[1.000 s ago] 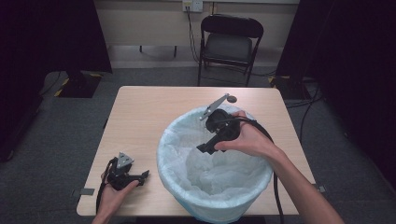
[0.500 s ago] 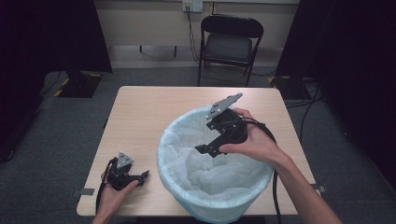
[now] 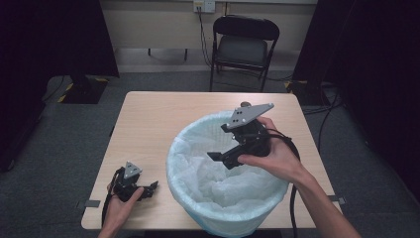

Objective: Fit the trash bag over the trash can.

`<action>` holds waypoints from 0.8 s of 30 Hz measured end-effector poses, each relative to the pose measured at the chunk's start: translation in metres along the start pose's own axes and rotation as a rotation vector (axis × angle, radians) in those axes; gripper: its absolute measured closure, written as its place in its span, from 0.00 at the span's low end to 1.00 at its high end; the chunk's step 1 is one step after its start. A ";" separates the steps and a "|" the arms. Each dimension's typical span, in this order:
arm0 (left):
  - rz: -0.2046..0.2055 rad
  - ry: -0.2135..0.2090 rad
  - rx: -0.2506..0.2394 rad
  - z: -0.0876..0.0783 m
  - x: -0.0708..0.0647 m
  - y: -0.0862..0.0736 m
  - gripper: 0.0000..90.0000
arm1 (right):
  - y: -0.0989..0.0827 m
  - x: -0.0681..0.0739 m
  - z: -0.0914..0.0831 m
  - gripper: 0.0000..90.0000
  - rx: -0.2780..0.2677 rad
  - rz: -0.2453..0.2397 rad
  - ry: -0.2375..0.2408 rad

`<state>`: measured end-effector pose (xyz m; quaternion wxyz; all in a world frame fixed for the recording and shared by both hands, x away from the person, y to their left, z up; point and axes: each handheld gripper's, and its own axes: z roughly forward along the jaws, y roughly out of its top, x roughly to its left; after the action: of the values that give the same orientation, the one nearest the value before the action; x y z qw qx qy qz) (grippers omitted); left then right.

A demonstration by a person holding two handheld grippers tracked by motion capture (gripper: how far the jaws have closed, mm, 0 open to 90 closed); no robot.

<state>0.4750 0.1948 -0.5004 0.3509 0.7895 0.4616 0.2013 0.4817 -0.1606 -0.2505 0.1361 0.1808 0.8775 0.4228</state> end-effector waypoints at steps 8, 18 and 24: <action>0.001 -0.002 0.000 0.000 0.000 0.000 0.16 | 0.006 0.001 -0.017 0.15 -0.055 0.013 -0.042; 0.001 -0.002 0.000 0.000 0.000 0.000 0.16 | 0.001 -0.003 -0.038 0.15 -0.101 0.032 -0.102; 0.001 -0.002 0.000 0.000 0.000 0.000 0.16 | -0.006 -0.008 -0.054 0.15 -0.123 0.055 -0.149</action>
<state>0.4750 0.1950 -0.5004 0.3511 0.7900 0.4608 0.2007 0.4665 -0.2044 -0.2218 0.2000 0.2269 0.8321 0.4649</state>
